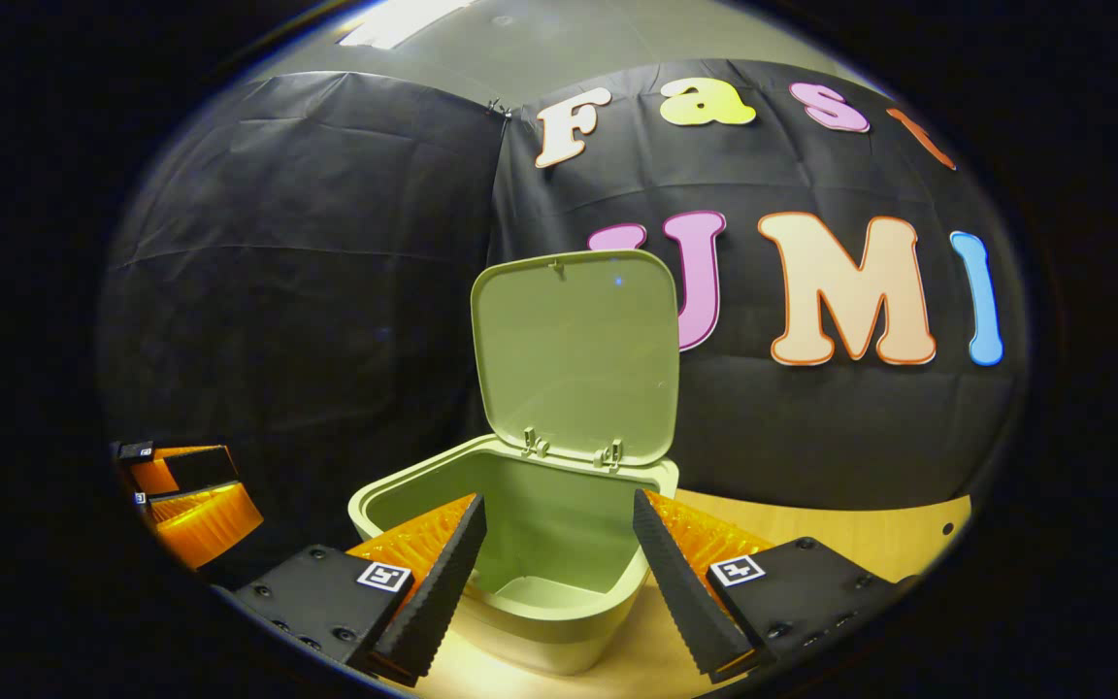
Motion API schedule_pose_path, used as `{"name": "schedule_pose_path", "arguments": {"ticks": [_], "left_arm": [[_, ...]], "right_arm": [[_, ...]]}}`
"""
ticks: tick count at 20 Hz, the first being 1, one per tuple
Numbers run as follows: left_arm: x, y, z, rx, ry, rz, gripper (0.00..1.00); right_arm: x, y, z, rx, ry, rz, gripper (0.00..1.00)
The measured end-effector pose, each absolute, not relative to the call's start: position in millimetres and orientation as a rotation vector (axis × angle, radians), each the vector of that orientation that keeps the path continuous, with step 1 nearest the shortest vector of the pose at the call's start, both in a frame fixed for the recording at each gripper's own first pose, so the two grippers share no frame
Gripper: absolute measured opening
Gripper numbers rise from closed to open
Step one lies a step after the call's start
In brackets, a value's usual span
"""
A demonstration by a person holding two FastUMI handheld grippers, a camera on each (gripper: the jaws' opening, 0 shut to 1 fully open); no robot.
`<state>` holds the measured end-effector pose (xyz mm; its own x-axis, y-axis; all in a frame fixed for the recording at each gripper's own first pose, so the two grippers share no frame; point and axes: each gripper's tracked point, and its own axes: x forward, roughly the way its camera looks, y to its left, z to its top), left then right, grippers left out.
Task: Press the lid of the desktop garbage bin to open it, pick up the crumpled paper on the desktop and throw it into the bin, then pick up the pop can on the desktop and drop it into the bin, and finally close the garbage bin lid.
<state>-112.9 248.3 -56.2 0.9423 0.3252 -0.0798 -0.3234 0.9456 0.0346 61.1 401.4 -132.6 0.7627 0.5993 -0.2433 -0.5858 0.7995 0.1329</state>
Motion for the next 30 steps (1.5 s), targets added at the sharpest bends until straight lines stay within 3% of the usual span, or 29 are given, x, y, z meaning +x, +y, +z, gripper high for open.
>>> {"name": "schedule_pose_path", "arguments": {"ticks": [2,4,7,10,13,14,17,18,20,22,24,27,30], "left_arm": [[-107.5,240.2,-56.5,0.019,0.082,0.316,0.92],[-102.2,231.4,-56.5,0.015,0.078,0.298,0.88],[-82.6,206.2,-51.4,0.008,0.063,0.260,0.92],[-64.2,180.1,-47.7,0.020,0.053,0.214,0.88],[-48.7,153.0,-43.3,0.025,0.041,0.166,0.87],[-44.1,144.0,-43.5,0.025,0.038,0.148,0.92],[-28.7,108.8,-47.3,0.021,0.039,0.081,0.88],[-23.8,98.3,-48.2,0.021,0.041,0.063,0.92],[-15.3,75.6,-53.9,0.015,0.048,0.022,0.87],[-9.6,53.0,-60.9,0.002,0.057,-0.022,0.92],[-3.9,29.7,-73.6,-0.015,0.082,-0.063,0.87],[1.6,2.9,-92.5,-0.021,0.121,-0.106,0.92],[2.4,-17.8,-110.1,-0.020,0.158,-0.139,0.88]], "right_arm": [[61.7,386.8,-118.6,0.024,0.227,0.626,0.95],[60.7,369.2,-108.7,0.009,0.187,0.606,0.98],[61.5,327.8,-96.0,-0.002,0.156,0.559,1.00],[66.5,281.1,-85.8,0.019,0.147,0.494,0.98],[71.0,237.5,-81.9,0.016,0.147,0.434,0.98],[72.0,222.2,-81.6,0.011,0.149,0.414,0.98],[74.2,167.3,-85.1,-0.010,0.156,0.335,0.98],[73.6,152.2,-88.9,-0.009,0.166,0.315,0.98],[72.0,121.5,-93.7,-0.003,0.187,0.270,0.98],[70.3,91.6,-97.4,-0.003,0.196,0.226,0.98],[66.8,62.9,-101.7,-0.009,0.208,0.183,0.98],[56.7,19.0,-110.0,-0.014,0.233,0.118,0.98],[47.0,-14.6,-117.8,-0.013,0.257,0.068,0.98]]}}
